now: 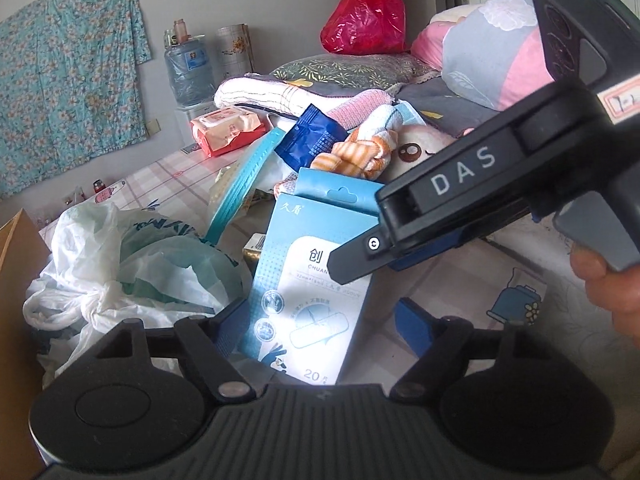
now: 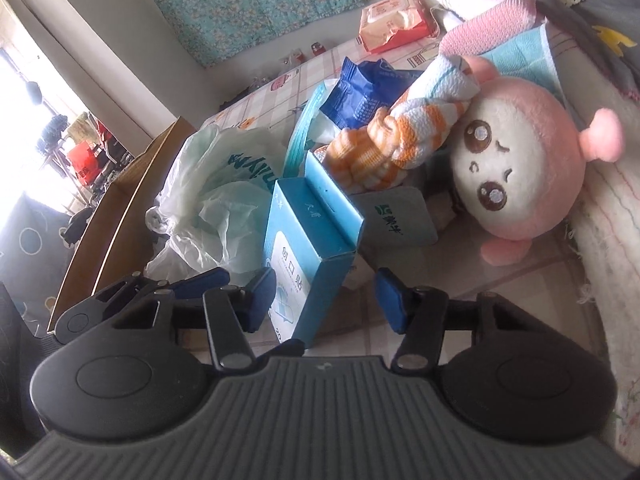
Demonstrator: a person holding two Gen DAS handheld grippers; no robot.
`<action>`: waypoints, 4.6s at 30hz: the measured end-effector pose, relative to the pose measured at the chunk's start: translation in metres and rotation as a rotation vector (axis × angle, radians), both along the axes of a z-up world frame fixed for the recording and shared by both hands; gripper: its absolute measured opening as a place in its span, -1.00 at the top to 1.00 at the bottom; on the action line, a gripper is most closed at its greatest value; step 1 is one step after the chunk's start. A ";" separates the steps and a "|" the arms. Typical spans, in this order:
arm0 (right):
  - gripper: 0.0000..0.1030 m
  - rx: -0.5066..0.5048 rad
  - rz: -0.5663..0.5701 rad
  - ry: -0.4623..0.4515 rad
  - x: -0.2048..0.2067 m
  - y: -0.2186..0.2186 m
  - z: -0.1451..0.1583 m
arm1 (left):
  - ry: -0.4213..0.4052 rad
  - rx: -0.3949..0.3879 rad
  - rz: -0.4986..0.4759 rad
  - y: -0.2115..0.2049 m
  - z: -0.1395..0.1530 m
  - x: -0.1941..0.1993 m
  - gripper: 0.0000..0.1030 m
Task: Organize soft objects
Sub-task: 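Reach the left tool to the blue-and-white bandage box and grasp it, then carry the bandage box with the left tool into the cardboard box and release, then reach the left tool to the pink mesh sponge on the bed and grasp it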
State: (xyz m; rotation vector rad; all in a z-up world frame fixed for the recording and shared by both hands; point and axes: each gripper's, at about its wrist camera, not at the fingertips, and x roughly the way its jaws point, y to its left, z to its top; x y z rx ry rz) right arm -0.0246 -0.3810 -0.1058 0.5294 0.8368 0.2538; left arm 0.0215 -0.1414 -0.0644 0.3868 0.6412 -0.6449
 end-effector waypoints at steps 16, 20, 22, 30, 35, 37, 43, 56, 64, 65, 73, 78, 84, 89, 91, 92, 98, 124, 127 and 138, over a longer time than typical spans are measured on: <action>0.29 0.063 0.023 0.046 0.017 -0.005 -0.010 | 0.064 0.041 -0.033 -0.021 -0.020 0.041 -0.87; 0.29 0.067 0.021 0.053 0.021 -0.003 -0.011 | 0.092 0.041 -0.024 -0.022 -0.023 0.047 -0.85; 0.30 0.069 0.018 0.056 0.022 -0.002 -0.011 | 0.086 0.043 -0.015 -0.021 -0.023 0.047 -0.73; 0.46 0.061 -0.002 0.040 0.018 0.004 -0.002 | 0.073 -0.011 0.011 -0.012 -0.015 0.040 -0.52; 0.47 0.067 -0.014 0.013 0.008 0.005 0.008 | 0.033 -0.030 0.009 -0.008 0.000 0.025 -0.52; 0.47 0.064 -0.015 -0.011 0.000 0.005 0.016 | 0.014 -0.040 0.012 -0.006 0.008 0.019 -0.52; 0.48 0.045 0.016 -0.105 -0.018 0.015 0.050 | -0.069 -0.073 0.046 0.006 0.049 0.004 -0.47; 0.54 0.148 0.351 -0.261 0.045 0.096 0.149 | -0.195 -0.013 0.318 0.078 0.136 0.031 -0.41; 0.55 0.212 0.576 -0.135 0.137 0.198 0.168 | -0.035 0.019 0.532 0.168 0.142 0.108 -0.40; 0.56 0.220 0.590 -0.112 0.148 0.208 0.167 | -0.010 0.023 0.559 0.182 0.140 0.121 -0.40; 0.45 0.112 0.642 -0.006 0.243 0.286 0.144 | 0.254 -0.058 0.683 0.262 0.099 0.219 -0.53; 0.33 -0.069 0.531 -0.052 0.276 0.284 0.128 | 0.384 -0.003 0.723 0.274 0.054 0.241 -0.57; 0.33 0.020 0.486 -0.089 0.266 0.239 0.124 | 0.411 0.005 0.709 0.280 0.046 0.233 -0.44; 0.32 0.061 0.474 -0.110 0.237 0.209 0.122 | 0.381 0.063 0.739 0.284 0.045 0.236 -0.33; 0.32 0.071 0.469 -0.109 0.229 0.203 0.119 | 0.409 0.076 0.774 0.287 0.038 0.241 -0.26; 0.32 0.073 0.463 -0.106 0.225 0.201 0.118 | 0.433 0.077 0.782 0.289 0.034 0.245 -0.26; 0.32 0.116 0.451 -0.089 0.204 0.195 0.109 | 0.563 0.005 0.773 0.298 0.009 0.269 -0.38; 0.24 0.104 0.397 -0.028 0.170 0.179 0.087 | 0.505 -0.041 0.670 0.261 0.014 0.263 -0.36; 0.22 0.108 0.383 -0.024 0.165 0.173 0.086 | 0.500 -0.075 0.662 0.268 0.014 0.261 -0.24; 0.18 0.119 0.330 -0.012 0.147 0.151 0.078 | 0.452 -0.129 0.692 0.278 0.033 0.256 -0.42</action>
